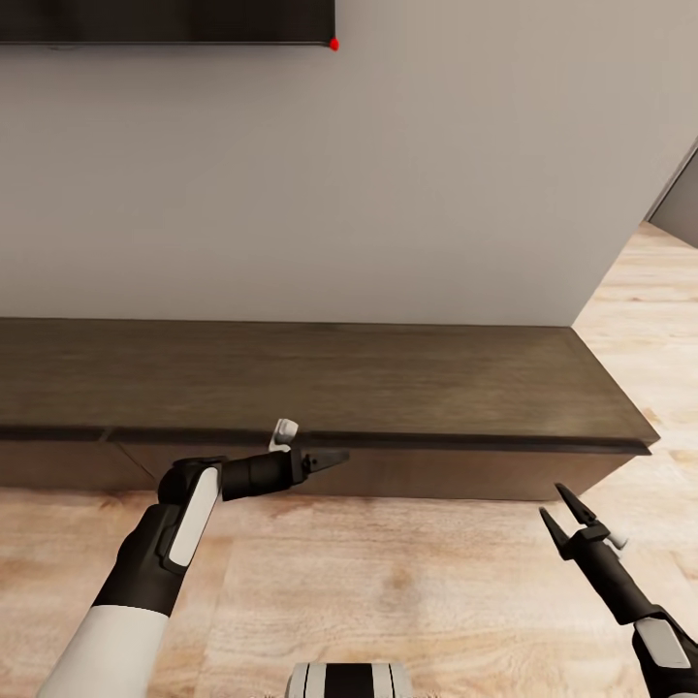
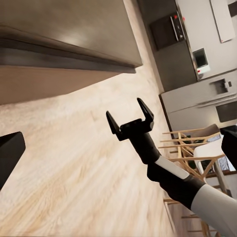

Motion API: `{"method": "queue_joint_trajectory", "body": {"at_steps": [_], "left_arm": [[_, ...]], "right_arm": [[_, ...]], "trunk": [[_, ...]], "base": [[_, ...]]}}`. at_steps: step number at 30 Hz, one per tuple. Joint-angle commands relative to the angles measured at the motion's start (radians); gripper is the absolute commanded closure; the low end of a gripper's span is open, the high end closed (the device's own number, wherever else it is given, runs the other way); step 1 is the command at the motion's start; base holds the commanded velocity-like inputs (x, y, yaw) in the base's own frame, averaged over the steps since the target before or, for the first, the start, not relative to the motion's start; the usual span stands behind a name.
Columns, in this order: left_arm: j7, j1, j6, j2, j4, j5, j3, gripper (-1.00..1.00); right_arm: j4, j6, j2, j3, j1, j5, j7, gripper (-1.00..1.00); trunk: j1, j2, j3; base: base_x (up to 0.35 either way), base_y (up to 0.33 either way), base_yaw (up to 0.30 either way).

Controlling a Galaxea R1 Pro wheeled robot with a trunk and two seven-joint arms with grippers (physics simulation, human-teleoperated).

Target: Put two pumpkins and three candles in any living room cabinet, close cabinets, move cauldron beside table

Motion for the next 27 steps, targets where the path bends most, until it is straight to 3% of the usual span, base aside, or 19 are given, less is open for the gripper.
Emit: {"method": "queue_joint_trajectory", "body": {"at_steps": [1,6,11,14,27], "left_arm": [[-0.003,0.000,0.004,-0.001,0.000,-0.001,0.000,-1.00],[-0.004,0.000,0.004,0.000,0.000,-0.001,0.000,-1.00],[-0.005,0.000,0.004,0.000,-0.001,0.000,0.000,-1.00],[-0.005,0.000,0.004,0.000,-0.002,0.000,0.000,-1.00],[-0.006,0.000,0.004,0.000,-0.002,0.000,0.000,-1.00]], "right_arm": [[0.001,0.013,-0.001,-0.003,0.000,-0.004,0.004,-1.00],[0.000,0.020,-0.002,-0.003,0.000,-0.005,0.025,-1.00],[0.000,0.022,-0.007,-0.003,0.000,-0.005,0.048,-1.00],[0.000,0.023,-0.011,-0.002,0.000,-0.006,0.056,-1.00],[0.000,0.024,-0.017,-0.002,0.000,-0.004,0.093,-1.00]], "trunk": [[0.000,-0.001,-0.005],[0.002,-0.002,-0.024],[0.002,-0.002,-0.024],[0.004,-0.002,-0.036],[0.004,-0.002,-0.036]], "base": [[0.000,0.000,0.000],[0.000,0.000,0.000],[0.000,0.000,0.000],[0.000,0.000,0.000],[0.036,0.015,0.000]]}}
